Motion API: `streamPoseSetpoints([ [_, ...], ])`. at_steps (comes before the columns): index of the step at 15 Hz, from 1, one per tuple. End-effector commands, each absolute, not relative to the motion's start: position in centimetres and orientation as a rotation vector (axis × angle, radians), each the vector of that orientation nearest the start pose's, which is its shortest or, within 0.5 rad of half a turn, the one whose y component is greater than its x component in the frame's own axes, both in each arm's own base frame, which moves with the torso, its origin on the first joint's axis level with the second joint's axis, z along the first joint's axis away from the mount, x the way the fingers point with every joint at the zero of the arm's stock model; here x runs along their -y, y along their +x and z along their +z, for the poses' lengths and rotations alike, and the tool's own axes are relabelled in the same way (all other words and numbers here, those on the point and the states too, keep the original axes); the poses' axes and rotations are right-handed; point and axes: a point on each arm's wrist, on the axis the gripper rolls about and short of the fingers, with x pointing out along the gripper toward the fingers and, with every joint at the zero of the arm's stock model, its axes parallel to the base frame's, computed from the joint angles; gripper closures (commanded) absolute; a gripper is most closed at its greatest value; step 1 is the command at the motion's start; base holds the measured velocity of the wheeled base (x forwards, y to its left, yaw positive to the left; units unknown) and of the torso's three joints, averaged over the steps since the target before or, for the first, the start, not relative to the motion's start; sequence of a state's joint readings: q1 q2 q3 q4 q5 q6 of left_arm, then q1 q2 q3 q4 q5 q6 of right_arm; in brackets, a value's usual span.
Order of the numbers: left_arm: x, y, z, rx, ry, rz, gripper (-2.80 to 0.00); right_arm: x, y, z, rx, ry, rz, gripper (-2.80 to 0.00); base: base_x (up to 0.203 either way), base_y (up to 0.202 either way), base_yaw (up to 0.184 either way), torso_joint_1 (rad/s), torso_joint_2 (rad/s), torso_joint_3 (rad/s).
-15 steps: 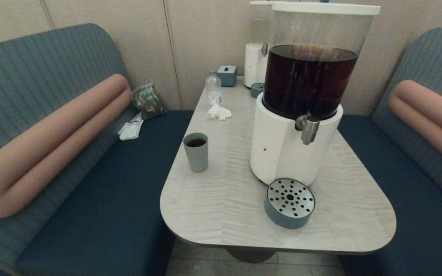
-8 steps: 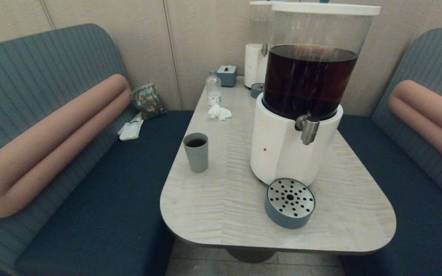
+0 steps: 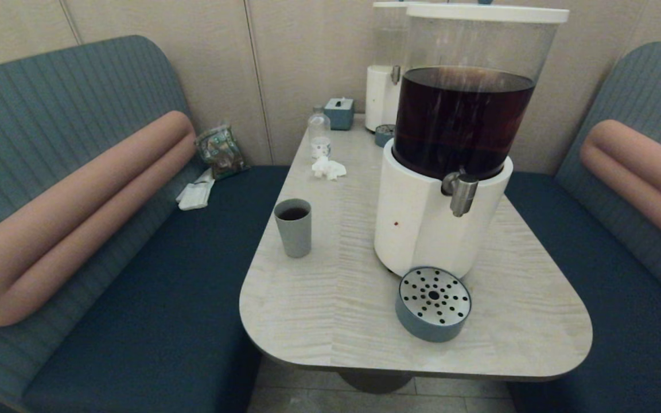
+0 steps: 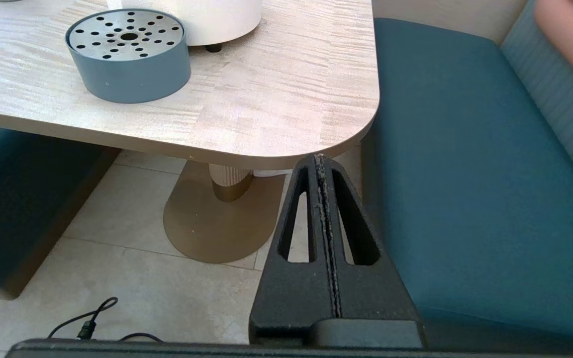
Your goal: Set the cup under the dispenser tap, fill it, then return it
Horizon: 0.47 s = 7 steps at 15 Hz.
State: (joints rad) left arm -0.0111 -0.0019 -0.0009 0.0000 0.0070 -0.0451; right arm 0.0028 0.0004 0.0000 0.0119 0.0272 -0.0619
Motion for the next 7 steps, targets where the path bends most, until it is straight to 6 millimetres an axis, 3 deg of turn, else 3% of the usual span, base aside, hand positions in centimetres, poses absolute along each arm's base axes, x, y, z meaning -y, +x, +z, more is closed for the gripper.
streamPoseSetpoints([
  [1, -0.04, -2.29, 7.54, 0.001, -0.048, -0.003, 0.00, -0.06, -2.29, 7.42, -0.010, -0.065, 0.031, 0.00, 0.000, 0.000, 0.000, 0.000, 0.00, 0.000],
  [7, -0.04, -2.29, 7.54, 0.001, -0.048, -0.003, 0.00, -0.06, -2.29, 7.41, -0.011, -0.064, 0.031, 0.00, 0.000, 0.000, 0.000, 0.000, 0.00, 0.000],
])
